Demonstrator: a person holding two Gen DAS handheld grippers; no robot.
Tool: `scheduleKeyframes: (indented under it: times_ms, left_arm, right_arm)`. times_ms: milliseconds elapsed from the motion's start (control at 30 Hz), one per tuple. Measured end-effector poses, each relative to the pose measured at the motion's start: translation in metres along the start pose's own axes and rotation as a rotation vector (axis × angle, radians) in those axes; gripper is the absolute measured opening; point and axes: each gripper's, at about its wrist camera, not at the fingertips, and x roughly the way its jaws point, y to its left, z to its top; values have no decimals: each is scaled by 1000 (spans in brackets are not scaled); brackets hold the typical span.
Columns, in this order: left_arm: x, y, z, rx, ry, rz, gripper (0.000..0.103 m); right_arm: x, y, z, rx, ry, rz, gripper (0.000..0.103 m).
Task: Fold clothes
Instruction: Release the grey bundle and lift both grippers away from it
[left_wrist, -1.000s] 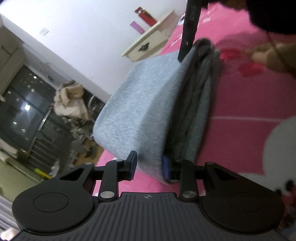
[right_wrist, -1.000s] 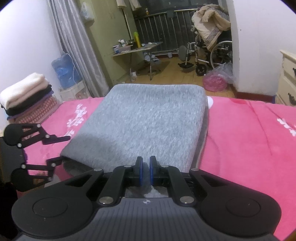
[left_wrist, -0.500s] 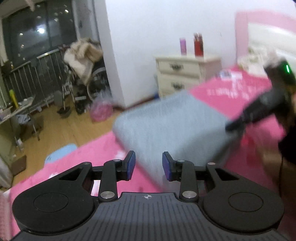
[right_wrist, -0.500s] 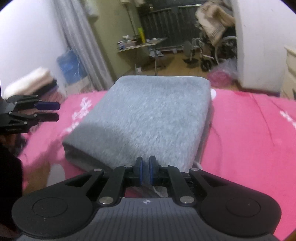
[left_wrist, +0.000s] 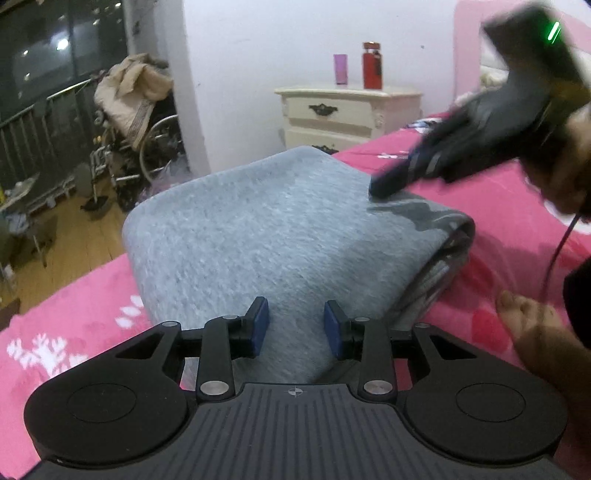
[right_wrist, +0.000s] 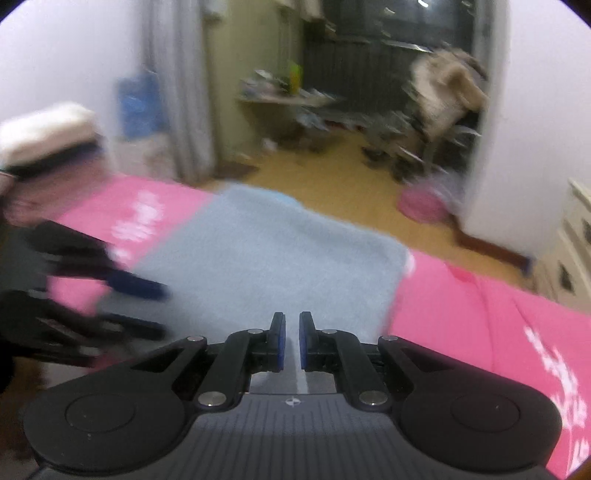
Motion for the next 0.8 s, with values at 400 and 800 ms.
scheduleKeyframes:
  times_ms: [400,800]
  left_arm:
    - [-5,-5,-2,5,-12,16,35]
    - [-7,-11,-4,18,-24,43,35]
  right_arm:
    - [36,-104,20,591,-58,89,60]
    - [58,-103,29,517,-143,186,12]
